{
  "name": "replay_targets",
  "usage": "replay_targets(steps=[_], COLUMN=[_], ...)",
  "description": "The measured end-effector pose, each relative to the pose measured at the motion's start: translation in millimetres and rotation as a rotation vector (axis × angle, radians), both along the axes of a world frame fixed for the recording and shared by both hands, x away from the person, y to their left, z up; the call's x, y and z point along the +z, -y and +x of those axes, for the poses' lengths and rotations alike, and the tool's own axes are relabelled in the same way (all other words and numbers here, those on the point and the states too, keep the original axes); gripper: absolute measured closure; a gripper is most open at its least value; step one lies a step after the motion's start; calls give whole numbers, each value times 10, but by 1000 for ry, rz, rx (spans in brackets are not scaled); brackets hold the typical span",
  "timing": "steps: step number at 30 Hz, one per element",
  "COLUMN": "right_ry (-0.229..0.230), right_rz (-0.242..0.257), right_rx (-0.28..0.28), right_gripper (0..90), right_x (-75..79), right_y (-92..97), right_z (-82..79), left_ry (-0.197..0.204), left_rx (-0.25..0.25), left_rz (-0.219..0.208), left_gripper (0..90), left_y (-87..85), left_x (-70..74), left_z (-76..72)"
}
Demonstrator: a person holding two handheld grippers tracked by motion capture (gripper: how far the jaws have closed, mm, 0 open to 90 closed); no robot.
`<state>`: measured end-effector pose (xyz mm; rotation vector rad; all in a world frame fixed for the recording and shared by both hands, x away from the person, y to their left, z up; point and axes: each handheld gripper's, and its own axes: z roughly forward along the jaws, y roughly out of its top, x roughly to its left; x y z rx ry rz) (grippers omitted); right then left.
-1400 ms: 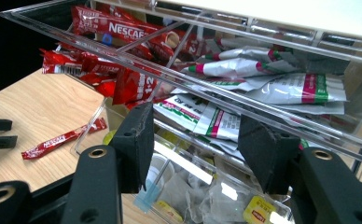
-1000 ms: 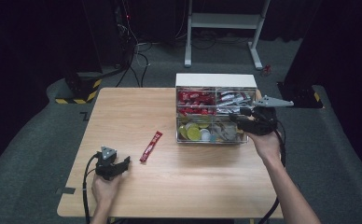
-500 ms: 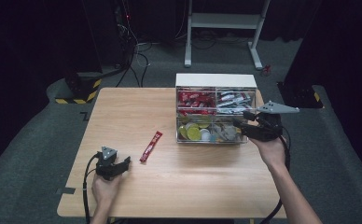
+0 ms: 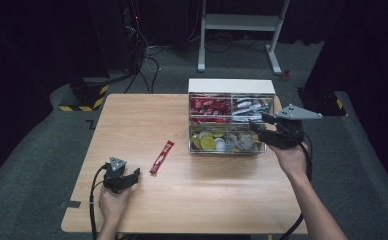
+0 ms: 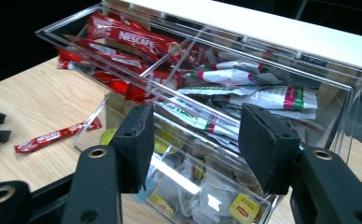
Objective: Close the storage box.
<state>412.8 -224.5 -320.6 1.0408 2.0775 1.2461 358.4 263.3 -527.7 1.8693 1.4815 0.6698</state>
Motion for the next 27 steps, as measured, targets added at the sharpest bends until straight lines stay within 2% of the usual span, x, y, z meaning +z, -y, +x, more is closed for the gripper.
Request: replay_targets(steps=[9, 15, 19, 24, 27], right_ry=[6, 33, 49, 47, 48], right_rz=[19, 19, 10, 28, 23], right_rx=[-16, -22, -28, -35, -35], right_gripper=[463, 479, 478, 463, 454], right_x=[-58, -128, -139, -121, -106], right_y=[-6, -11, -20, 13, 26], right_z=[74, 77, 61, 17, -20], left_ry=[0, 0, 1, 1, 1], left_rx=[0, 0, 1, 0, 0], left_rz=[1, 0, -1, -1, -2], left_gripper=[371, 371, 370, 370, 370], left_y=[0, 0, -1, -1, -1], left_x=[0, 0, 0, 0, -1], left_z=[0, -1, -1, -1, 0])
